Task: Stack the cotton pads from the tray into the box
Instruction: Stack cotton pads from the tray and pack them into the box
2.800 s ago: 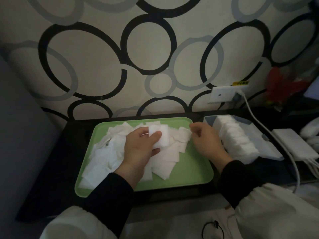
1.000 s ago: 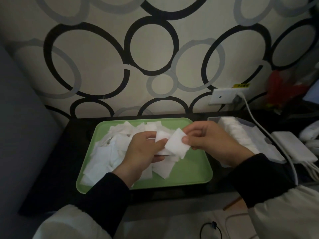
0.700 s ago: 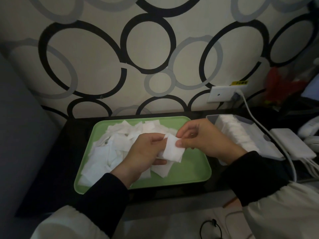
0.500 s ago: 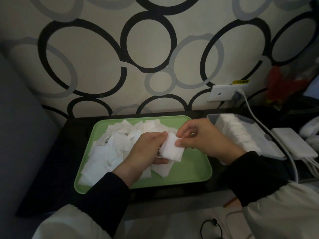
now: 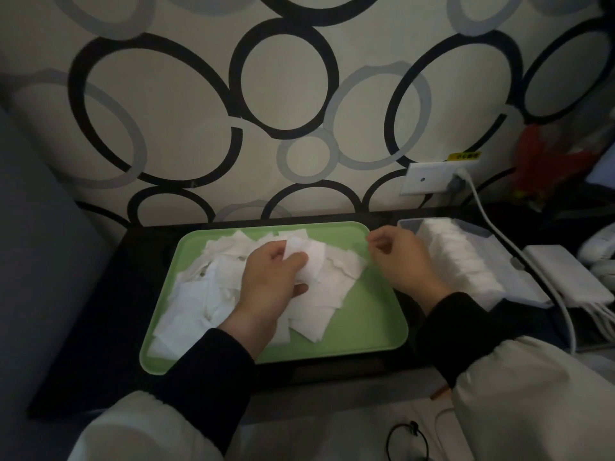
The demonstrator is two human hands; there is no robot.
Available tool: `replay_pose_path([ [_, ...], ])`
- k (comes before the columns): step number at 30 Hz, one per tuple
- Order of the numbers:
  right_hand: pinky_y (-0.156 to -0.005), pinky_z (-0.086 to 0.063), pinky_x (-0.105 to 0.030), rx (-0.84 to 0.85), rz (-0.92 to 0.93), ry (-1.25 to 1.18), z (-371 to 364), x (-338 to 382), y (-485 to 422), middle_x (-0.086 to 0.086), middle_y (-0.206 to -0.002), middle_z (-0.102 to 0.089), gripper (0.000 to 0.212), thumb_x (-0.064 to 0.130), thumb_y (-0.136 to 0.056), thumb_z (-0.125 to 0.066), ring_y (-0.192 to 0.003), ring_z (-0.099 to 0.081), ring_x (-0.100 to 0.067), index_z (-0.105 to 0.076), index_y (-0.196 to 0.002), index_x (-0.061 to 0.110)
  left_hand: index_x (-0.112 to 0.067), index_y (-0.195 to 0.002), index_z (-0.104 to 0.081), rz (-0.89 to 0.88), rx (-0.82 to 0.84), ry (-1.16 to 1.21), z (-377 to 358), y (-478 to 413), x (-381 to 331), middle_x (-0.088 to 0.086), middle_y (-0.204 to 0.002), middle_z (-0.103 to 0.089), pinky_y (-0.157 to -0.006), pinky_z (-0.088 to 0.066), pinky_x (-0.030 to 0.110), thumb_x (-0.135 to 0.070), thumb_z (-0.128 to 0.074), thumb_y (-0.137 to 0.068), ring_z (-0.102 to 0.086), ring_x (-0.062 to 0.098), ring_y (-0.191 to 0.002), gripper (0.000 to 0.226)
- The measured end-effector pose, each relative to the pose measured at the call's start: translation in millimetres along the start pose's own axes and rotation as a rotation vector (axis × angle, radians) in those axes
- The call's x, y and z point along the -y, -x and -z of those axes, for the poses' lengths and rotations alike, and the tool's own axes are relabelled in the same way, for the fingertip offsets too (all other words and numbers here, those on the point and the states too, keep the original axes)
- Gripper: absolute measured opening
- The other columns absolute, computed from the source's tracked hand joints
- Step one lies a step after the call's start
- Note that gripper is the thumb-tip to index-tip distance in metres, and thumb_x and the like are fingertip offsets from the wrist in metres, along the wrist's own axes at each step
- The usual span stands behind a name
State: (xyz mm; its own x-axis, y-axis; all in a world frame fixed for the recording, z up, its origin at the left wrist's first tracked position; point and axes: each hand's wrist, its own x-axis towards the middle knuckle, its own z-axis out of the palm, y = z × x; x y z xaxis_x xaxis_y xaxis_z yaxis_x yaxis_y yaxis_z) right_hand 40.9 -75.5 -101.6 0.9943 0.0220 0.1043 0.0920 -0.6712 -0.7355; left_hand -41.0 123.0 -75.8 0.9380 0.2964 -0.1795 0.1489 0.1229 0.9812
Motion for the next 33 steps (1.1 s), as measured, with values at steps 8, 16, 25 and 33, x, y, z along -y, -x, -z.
replay_pose_path([
  [8,-0.105,-0.042,-0.033,0.255,-0.002,0.287,-11,11,1,-0.004,-0.131,-0.061,0.062,0.025,-0.086,-0.075,-0.121,-0.056,-0.023,-0.049,-0.142,0.019,-0.022,-0.1,-0.07,0.002,0.008,-0.041,-3,-2,2,0.001,-0.105,-0.071,-0.065,-0.059,0.026,-0.014,-0.063,-0.094,-0.068,0.02,-0.095,0.011],
  [16,-0.096,-0.049,-0.036,0.311,-0.102,0.329,-11,13,-3,-0.002,-0.121,-0.06,0.056,0.032,-0.082,-0.077,-0.109,-0.059,-0.021,-0.056,-0.131,0.017,-0.021,-0.103,-0.07,0.002,0.01,-0.057,-1,-3,2,0.0,-0.103,-0.07,-0.065,-0.057,0.025,-0.014,-0.063,-0.094,-0.067,0.019,-0.095,0.013],
  [25,-0.069,-0.046,-0.03,0.209,-0.096,0.175,-7,9,1,0.004,-0.081,-0.058,0.018,0.021,-0.079,-0.077,-0.079,-0.057,-0.017,-0.059,-0.083,0.017,-0.023,-0.097,-0.069,-0.008,0.028,-0.056,3,-1,-1,0.0,-0.102,-0.071,-0.068,-0.061,0.027,-0.013,-0.063,-0.094,-0.068,0.02,-0.096,0.012],
  [33,-0.085,-0.055,-0.038,0.149,-0.115,-0.283,7,16,6,-0.003,-0.107,-0.062,0.028,0.004,-0.082,-0.07,-0.096,-0.062,-0.019,-0.059,-0.103,0.018,-0.023,-0.097,-0.069,0.004,0.005,-0.056,4,-3,0,0.0,-0.102,-0.071,-0.068,-0.061,0.028,-0.014,-0.063,-0.094,-0.068,0.021,-0.096,0.011],
])
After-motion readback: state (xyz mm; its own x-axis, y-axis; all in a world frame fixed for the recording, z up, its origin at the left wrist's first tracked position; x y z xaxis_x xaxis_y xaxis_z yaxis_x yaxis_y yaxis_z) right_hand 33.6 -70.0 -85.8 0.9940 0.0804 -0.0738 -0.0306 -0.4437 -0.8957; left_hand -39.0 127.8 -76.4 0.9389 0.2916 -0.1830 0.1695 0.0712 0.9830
